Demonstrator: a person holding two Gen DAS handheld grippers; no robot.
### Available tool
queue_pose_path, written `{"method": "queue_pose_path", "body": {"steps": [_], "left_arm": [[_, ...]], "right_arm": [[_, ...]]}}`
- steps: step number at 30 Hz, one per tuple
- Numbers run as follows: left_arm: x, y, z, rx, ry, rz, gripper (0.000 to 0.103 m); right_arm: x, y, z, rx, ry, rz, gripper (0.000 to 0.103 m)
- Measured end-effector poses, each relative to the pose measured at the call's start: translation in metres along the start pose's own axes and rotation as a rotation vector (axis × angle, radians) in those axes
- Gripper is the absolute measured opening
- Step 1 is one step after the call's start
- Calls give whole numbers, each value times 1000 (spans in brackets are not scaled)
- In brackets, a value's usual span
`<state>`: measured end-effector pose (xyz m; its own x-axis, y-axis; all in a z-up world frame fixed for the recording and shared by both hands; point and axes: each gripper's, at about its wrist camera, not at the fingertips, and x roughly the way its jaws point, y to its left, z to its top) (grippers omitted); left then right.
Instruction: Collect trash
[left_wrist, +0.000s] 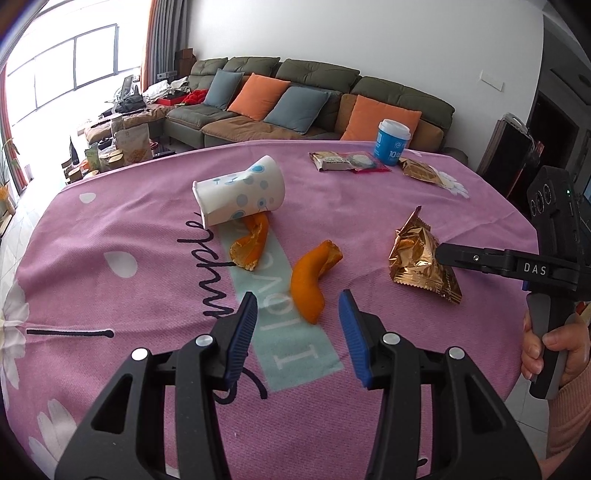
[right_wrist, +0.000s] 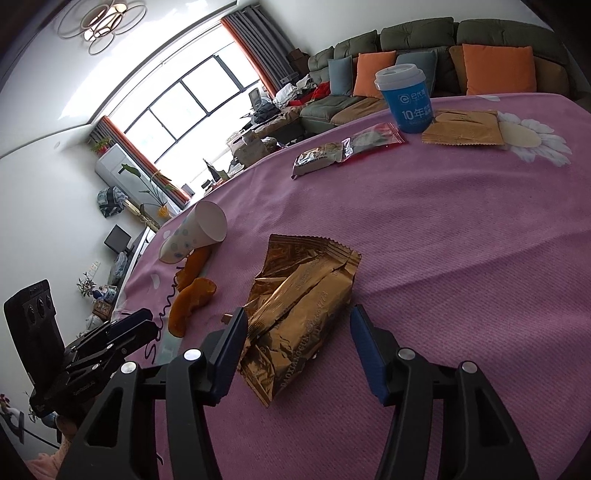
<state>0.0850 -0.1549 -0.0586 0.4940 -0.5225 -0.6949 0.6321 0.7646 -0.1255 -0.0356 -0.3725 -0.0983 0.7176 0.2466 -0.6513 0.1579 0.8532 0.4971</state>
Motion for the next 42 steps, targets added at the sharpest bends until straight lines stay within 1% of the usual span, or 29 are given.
{"method": "queue_pose_path", "body": {"steps": [2, 3, 6, 8, 12, 13, 15, 16, 18, 19, 20, 21, 23, 26, 30, 31, 33, 34, 35, 36, 40, 42], "left_arm": [[2, 0, 1, 3, 7, -4, 44], [3, 0, 1, 3, 10, -10, 44], [5, -1, 4, 6, 16, -26, 42], [7, -2, 5, 11, 18, -27, 40], [13, -4, 10, 18, 28, -35, 37], [15, -5, 11, 20, 33, -39, 34], [18, -6, 13, 27, 40, -39, 33], [20, -7, 14, 30, 45, -39, 33], [24, -6, 15, 32, 51, -37, 33], [26, -6, 16, 32, 58, -38, 33], [29, -6, 16, 31, 64, -36, 33], [31, -5, 16, 29, 71, -39, 33], [36, -5, 16, 26, 90, -47, 26], [38, -6, 17, 36, 95, -48, 22], [40, -9, 17, 46, 103, -41, 20], [40, -9, 17, 46, 103, -38, 17], [40, -8, 17, 44, 103, -38, 14], [40, -8, 17, 41, 100, -33, 13], [38, -7, 16, 39, 95, -30, 13], [37, -6, 16, 36, 89, -31, 12], [28, -3, 13, 20, 70, -38, 12], [22, -1, 12, 9, 59, -43, 12]], "right_arm": [[2, 1, 0, -2, 5, 4, 44], [3, 1, -1, -3, 6, 4, 42], [3, 1, 0, -5, 2, 11, 31], [2, 1, -1, -9, 4, 21, 13], [2, 1, -1, -15, 2, 31, 9], [1, 2, -1, -13, -1, 34, 8], [0, 1, 1, -2, -6, 42, 10], [-1, -1, 1, 8, -7, 47, 12], [-1, -4, 2, 37, -9, 67, 25], [-1, -4, 2, 41, -11, 67, 34], [-1, -4, 2, 39, -12, 64, 38], [0, -3, 2, 41, -9, 70, 40], [4, -1, 2, 48, 1, 83, 45], [11, 6, 3, 35, 18, 73, 48], [16, 14, 4, 8, 23, 37, 50], [16, 16, 4, 0, 21, 25, 49], [18, 19, 4, -18, 18, -8, 42], [19, 19, 4, -22, 21, -15, 29], [21, 18, 4, -19, 33, -14, 10], [24, 16, 3, -11, 45, -8, 6], [20, 16, 4, -20, 30, 3, 4], [17, 15, 4, -10, 12, 40, 4]]}}
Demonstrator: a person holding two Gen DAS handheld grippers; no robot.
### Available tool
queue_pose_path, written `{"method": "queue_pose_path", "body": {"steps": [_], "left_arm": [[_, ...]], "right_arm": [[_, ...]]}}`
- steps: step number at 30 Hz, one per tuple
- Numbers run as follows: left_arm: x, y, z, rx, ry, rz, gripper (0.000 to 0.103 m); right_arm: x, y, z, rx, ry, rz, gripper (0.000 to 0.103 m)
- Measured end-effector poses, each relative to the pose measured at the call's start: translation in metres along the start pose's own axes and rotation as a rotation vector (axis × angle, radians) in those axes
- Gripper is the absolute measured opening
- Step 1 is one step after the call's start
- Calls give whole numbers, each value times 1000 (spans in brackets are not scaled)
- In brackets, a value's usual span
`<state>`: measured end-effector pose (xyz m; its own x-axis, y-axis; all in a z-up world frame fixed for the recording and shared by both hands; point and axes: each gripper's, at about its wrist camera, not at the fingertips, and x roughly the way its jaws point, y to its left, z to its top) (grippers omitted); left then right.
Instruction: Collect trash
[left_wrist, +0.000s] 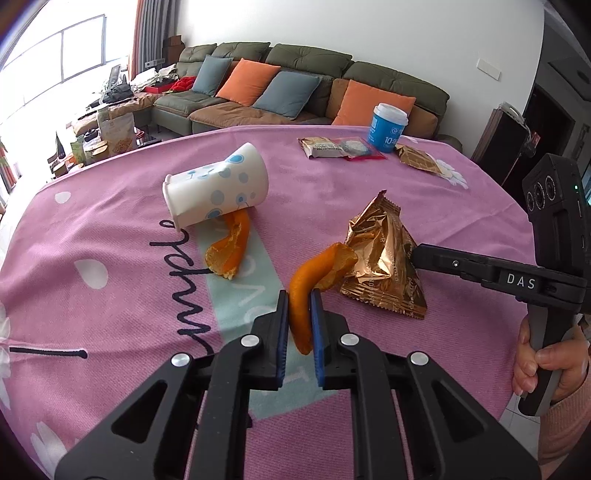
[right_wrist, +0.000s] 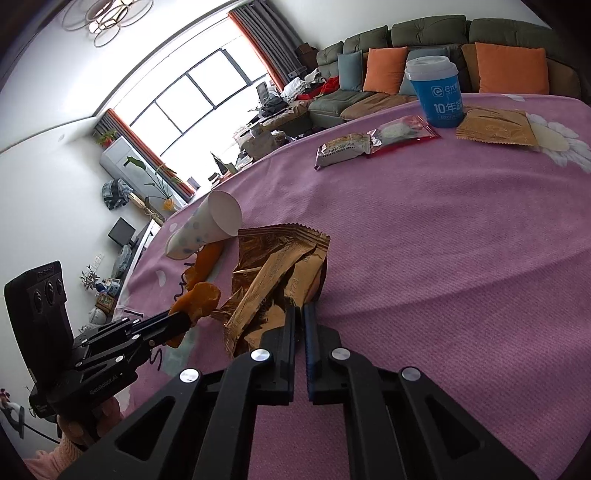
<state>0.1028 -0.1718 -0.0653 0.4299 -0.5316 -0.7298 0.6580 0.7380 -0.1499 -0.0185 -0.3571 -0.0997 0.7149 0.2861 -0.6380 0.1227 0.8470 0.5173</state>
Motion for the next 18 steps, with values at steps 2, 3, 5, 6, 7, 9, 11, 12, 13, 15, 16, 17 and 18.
{"method": "queue_pose_path", "body": {"steps": [2, 3, 5, 6, 7, 9, 11, 12, 13, 15, 16, 17, 18], "left_arm": [[-5, 2, -2, -9, -7, -5, 12], [-8, 4, -3, -12, -12, -7, 12], [-14, 6, -4, -22, -22, -12, 12], [-17, 7, -5, -28, -27, -12, 12], [-19, 8, -5, -33, -32, -13, 12], [-24, 11, -6, -47, -40, -14, 12], [-30, 15, -9, -59, -49, -11, 12], [-32, 17, -10, -66, -52, -11, 12], [-35, 19, -12, -73, -57, -10, 12], [-41, 24, -14, -85, -66, -11, 12], [-44, 26, -16, -91, -70, -7, 12], [-47, 28, -18, -95, -75, -1, 12], [-50, 31, -20, -99, -78, 1, 12]], "right_arm": [[-5, -1, 1, 6, -14, 10, 7], [-6, -1, 3, 11, -20, 10, 8], [-6, -2, 6, 17, -26, 16, 8], [-7, -1, 7, 13, -29, 12, 8], [-6, -1, 8, 10, -29, 12, 9], [-3, 1, 10, 17, -15, 22, 21], [0, 3, 11, 19, -10, 23, 54], [2, 7, 11, 8, -7, 20, 55], [6, 10, 11, 3, 4, 29, 55], [13, 16, 8, -2, 26, 40, 55], [17, 19, 6, -6, 43, 35, 57], [19, 23, 5, -17, 42, 23, 59], [19, 28, 4, -41, 40, 1, 60]]}}
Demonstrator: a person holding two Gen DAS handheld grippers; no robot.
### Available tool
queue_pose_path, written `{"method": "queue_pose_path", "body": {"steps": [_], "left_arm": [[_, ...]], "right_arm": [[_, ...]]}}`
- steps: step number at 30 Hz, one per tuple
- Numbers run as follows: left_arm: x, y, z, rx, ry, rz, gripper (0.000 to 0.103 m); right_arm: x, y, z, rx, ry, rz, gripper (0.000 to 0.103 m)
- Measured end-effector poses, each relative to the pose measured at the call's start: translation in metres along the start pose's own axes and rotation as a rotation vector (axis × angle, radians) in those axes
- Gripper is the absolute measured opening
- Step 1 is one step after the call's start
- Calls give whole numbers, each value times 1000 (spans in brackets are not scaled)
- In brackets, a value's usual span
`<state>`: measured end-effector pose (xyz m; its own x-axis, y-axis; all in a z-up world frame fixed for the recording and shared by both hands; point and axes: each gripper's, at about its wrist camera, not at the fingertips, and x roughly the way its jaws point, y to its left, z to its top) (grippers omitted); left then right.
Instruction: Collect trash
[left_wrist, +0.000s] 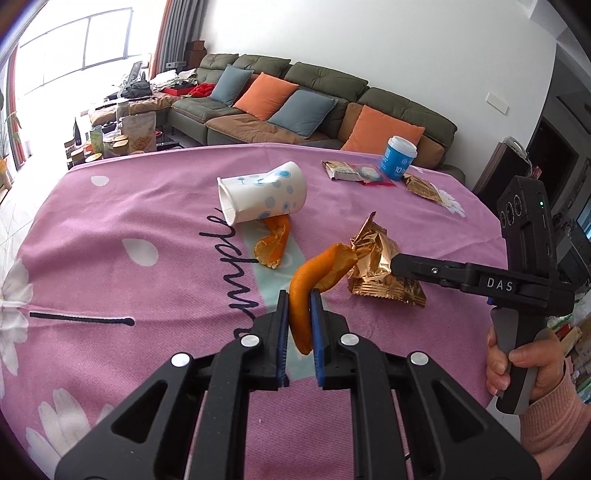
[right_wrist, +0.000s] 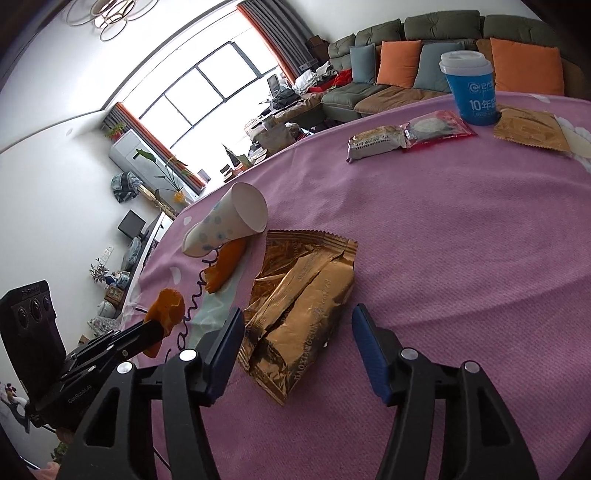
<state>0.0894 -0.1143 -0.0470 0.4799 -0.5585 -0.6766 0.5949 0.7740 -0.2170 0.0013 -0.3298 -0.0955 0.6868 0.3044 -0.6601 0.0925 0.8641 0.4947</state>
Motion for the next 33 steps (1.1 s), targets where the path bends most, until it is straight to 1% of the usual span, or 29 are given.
{"method": "queue_pose_path", "body": {"steps": [2, 3, 4, 5, 6, 7, 8, 10, 12, 13, 15, 18, 28, 33], "left_arm": [[-5, 5, -3, -10, -3, 4, 12], [-7, 7, -4, -13, -5, 7, 12], [-9, 9, -5, -19, -4, 8, 12], [-10, 11, -7, -26, -5, 10, 12], [-12, 12, -7, -31, -6, 12, 12], [-13, 14, -8, -37, -6, 12, 12], [-15, 16, -9, -42, -6, 12, 12], [-18, 18, -11, -47, -8, 17, 12], [-22, 21, -13, -53, -12, 18, 12], [-25, 22, -14, -54, -15, 20, 12], [-30, 25, -16, -59, -23, 24, 12], [-38, 29, -20, -67, -36, 33, 12], [-73, 51, -33, -116, -78, 79, 12], [-91, 63, -41, -146, -100, 100, 12]], "right_arm": [[3, 9, -1, -36, 1, -46, 61], [5, 15, -2, -64, 3, -77, 60], [6, 19, -3, -91, 5, -110, 54], [7, 22, -3, -104, 7, -119, 49], [8, 23, -4, -107, 7, -124, 47], [9, 22, -3, -113, 6, -130, 40], [10, 21, -3, -110, 7, -123, 28], [10, 18, -4, -92, 4, -85, 23], [7, 20, -4, -95, -9, -76, 20], [5, 21, -5, -95, -15, -61, 2], [1, 24, -4, -97, -22, -29, 2], [-6, 32, -4, -122, -38, -6, 2], [-23, 70, -7, -191, -84, 105, 1], [-27, 88, -6, -236, -102, 138, 1]]}}
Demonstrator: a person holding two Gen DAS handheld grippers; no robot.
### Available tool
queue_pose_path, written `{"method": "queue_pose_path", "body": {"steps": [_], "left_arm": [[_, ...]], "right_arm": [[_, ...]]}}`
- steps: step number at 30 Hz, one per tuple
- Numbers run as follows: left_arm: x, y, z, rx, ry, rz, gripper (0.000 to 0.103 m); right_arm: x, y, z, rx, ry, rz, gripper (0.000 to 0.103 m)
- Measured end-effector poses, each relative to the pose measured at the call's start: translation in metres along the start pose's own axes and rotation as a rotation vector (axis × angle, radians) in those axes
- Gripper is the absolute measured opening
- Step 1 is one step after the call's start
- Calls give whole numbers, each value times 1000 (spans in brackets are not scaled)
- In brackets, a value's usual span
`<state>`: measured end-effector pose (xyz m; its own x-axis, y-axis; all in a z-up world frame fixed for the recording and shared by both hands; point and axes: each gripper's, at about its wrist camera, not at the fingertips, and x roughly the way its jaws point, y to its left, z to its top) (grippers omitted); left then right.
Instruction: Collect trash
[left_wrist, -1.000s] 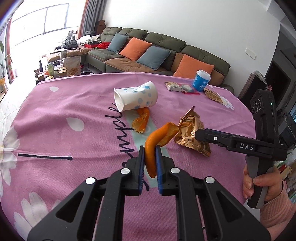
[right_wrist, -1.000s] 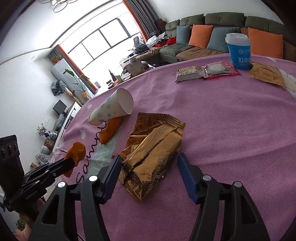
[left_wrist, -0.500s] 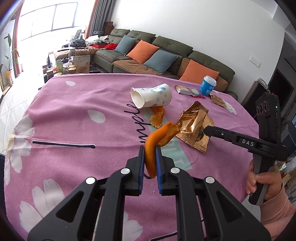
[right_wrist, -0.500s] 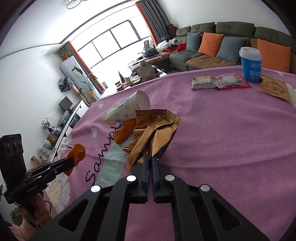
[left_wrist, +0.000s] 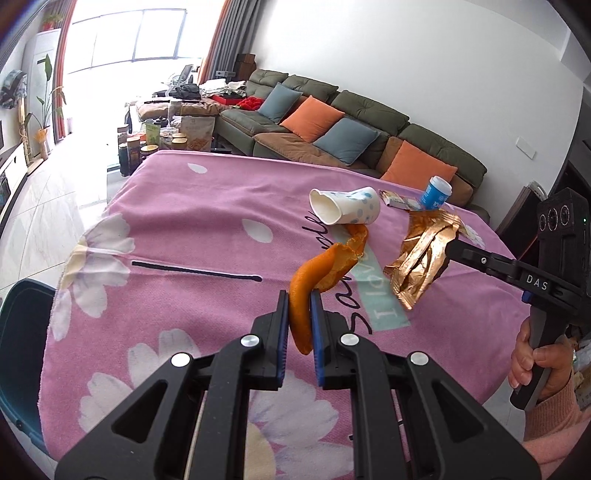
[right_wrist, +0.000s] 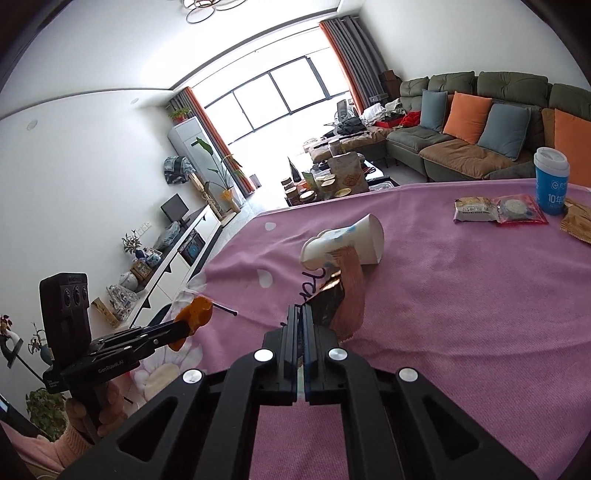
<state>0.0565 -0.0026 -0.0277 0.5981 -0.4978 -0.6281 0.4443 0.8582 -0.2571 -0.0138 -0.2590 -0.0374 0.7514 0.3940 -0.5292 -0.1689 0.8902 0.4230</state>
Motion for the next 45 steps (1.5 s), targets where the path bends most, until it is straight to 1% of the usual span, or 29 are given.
{"method": "queue_pose_path", "body": {"steps": [2, 4, 7, 10, 13, 18, 19, 20, 22, 24, 25, 26, 27, 30, 31, 32, 34, 36, 38, 39, 43, 45], "left_arm": [[-5, 5, -2, -9, -5, 6, 12], [-8, 9, -3, -18, -8, 8, 12], [-10, 12, -5, -23, -5, 11, 12], [-9, 14, -7, -24, -1, 12, 12], [-4, 16, -6, -32, 5, 10, 12], [1, 16, -8, -31, 13, 14, 12], [0, 15, -8, -30, 14, 16, 12], [0, 16, -8, -30, 15, 19, 12], [0, 18, -8, -35, 14, 24, 12], [-2, 19, -8, -37, 12, 27, 12], [-2, 20, -8, -38, 12, 28, 12], [-2, 20, -9, -38, 12, 29, 12], [-1, 21, -9, -40, 14, 29, 12], [3, 22, -9, -47, 20, 27, 12], [4, 22, -9, -48, 23, 26, 12], [5, 22, -9, -47, 24, 24, 12], [7, 20, -9, -43, 25, 22, 12], [8, 19, -8, -39, 24, 20, 12], [8, 18, -8, -34, 23, 22, 12], [8, 17, -8, -32, 23, 27, 12], [4, 17, -8, -29, 15, 41, 12], [1, 19, -9, -33, 10, 47, 12]], "right_arm": [[6, 2, 0, -4, 19, -13, 3], [17, -4, -3, 46, 66, 7, 6], [24, -11, -11, 73, 99, -15, 16], [18, -16, -16, 78, 105, -29, 18], [14, -24, -18, 119, 98, -28, 24], [20, -33, -19, 147, 70, -36, 24], [24, -36, -19, 175, 75, -18, 20], [27, -40, -20, 203, 80, 1, 12], [31, -45, -22, 234, 82, 9, 10], [33, -43, -22, 230, 108, 24, 11], [34, -39, -23, 210, 141, 37, 21], [35, -33, -25, 187, 173, 60, 37], [33, -27, -26, 160, 188, 74, 38], [19, -11, -28, 74, 189, 71, 38], [13, -8, -27, 57, 176, 68, 38], [8, -7, -26, 42, 160, 60, 38], [-1, -10, -20, 28, 114, 8, 38], [-7, -24, -14, 56, 70, -39, 38], [-6, -37, -7, 64, 39, -113, 38], [-3, -43, -4, 68, 38, -143, 39], [18, -60, 0, 79, 97, -179, 39], [27, -68, 0, 99, 120, -168, 30]]}}
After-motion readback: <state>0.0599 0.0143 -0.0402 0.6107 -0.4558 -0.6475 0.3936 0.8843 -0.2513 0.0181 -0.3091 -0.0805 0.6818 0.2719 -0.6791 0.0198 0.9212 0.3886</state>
